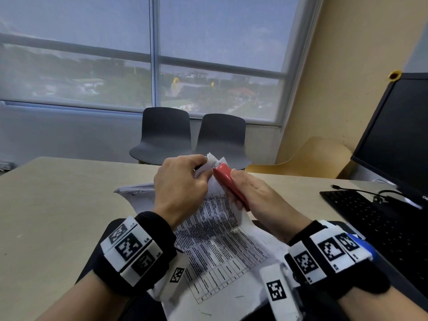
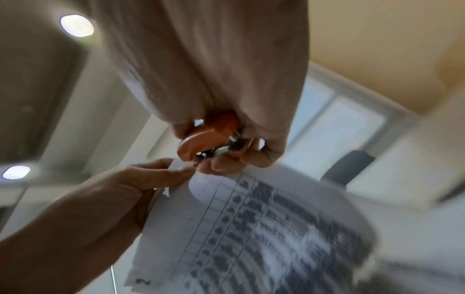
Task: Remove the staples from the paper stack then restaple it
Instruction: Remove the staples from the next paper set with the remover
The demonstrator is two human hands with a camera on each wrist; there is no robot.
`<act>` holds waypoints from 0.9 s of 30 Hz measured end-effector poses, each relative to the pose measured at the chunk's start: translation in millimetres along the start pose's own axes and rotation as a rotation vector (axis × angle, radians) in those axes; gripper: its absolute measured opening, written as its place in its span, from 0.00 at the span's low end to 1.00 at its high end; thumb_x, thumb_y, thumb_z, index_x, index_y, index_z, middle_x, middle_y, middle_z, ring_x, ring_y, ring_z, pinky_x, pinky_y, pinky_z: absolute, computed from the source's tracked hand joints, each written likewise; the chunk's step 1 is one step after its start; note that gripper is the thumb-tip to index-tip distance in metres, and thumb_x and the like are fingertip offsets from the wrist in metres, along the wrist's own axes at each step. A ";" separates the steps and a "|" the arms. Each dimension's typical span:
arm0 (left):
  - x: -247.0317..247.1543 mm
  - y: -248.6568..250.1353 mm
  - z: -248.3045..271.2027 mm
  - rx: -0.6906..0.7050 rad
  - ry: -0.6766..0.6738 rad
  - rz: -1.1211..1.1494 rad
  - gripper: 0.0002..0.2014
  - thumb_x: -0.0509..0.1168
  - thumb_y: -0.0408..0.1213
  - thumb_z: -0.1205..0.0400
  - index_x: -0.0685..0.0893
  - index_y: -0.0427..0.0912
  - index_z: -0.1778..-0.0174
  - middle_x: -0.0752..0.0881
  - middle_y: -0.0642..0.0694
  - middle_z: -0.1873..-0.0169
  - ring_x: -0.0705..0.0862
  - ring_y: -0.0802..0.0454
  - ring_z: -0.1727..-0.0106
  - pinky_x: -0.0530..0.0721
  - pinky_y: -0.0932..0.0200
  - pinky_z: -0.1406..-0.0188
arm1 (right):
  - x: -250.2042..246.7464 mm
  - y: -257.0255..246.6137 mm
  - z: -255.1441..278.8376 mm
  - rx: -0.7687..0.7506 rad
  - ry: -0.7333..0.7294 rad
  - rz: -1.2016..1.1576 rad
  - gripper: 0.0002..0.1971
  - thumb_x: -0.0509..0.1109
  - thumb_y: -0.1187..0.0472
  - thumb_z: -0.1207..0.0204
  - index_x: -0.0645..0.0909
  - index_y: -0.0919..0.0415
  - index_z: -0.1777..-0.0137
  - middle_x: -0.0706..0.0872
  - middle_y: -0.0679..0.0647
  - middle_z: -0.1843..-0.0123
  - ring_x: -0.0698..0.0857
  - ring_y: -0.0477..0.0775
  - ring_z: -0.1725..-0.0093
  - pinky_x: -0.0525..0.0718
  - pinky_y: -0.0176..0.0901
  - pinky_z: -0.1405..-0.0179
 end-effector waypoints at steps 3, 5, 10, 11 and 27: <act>-4.1 8.4 1.3 0.065 0.037 -0.042 0.07 0.72 0.45 0.19 0.92 0.47 0.57 0.88 0.54 0.70 0.82 0.50 0.69 0.79 0.56 0.71 | -5.9 -2.0 -2.9 0.004 0.008 -0.010 0.23 0.53 0.43 0.12 0.83 0.60 0.43 0.82 0.50 0.64 0.77 0.44 0.68 0.76 0.31 0.67; -6.6 10.0 1.3 0.067 0.051 -0.032 0.07 0.73 0.44 0.19 0.92 0.47 0.57 0.86 0.55 0.72 0.78 0.52 0.71 0.71 0.59 0.72 | 4.2 6.9 -0.1 0.057 -0.029 -0.195 0.24 0.52 0.42 0.12 0.82 0.60 0.40 0.82 0.50 0.63 0.77 0.45 0.68 0.76 0.33 0.65; -4.5 -3.4 -2.2 -0.050 -0.029 0.054 0.08 0.73 0.45 0.20 0.92 0.48 0.61 0.87 0.53 0.73 0.83 0.49 0.68 0.80 0.52 0.70 | 24.4 17.9 5.8 0.051 -0.068 -0.356 0.22 0.52 0.42 0.13 0.78 0.54 0.33 0.84 0.52 0.55 0.79 0.47 0.60 0.78 0.41 0.52; -4.6 -5.1 -3.3 -0.063 -0.039 0.070 0.07 0.73 0.45 0.20 0.92 0.48 0.61 0.88 0.54 0.72 0.84 0.49 0.67 0.81 0.52 0.69 | 24.7 16.6 5.9 0.042 -0.070 -0.342 0.22 0.51 0.43 0.13 0.78 0.54 0.32 0.85 0.52 0.53 0.79 0.47 0.60 0.78 0.39 0.53; -1.7 -8.7 -6.3 -0.121 -0.070 0.081 0.09 0.72 0.50 0.21 0.92 0.50 0.59 0.89 0.54 0.68 0.86 0.50 0.63 0.89 0.43 0.62 | 19.7 14.8 6.4 0.082 -0.031 -0.364 0.24 0.57 0.43 0.16 0.78 0.61 0.33 0.85 0.54 0.54 0.79 0.49 0.60 0.75 0.43 0.54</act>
Point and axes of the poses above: each hand's wrist, its own z-axis away from the middle knuckle, its own x-axis out of the palm, y = z × x, the point moved 9 cm from there along -z, towards the middle knuckle
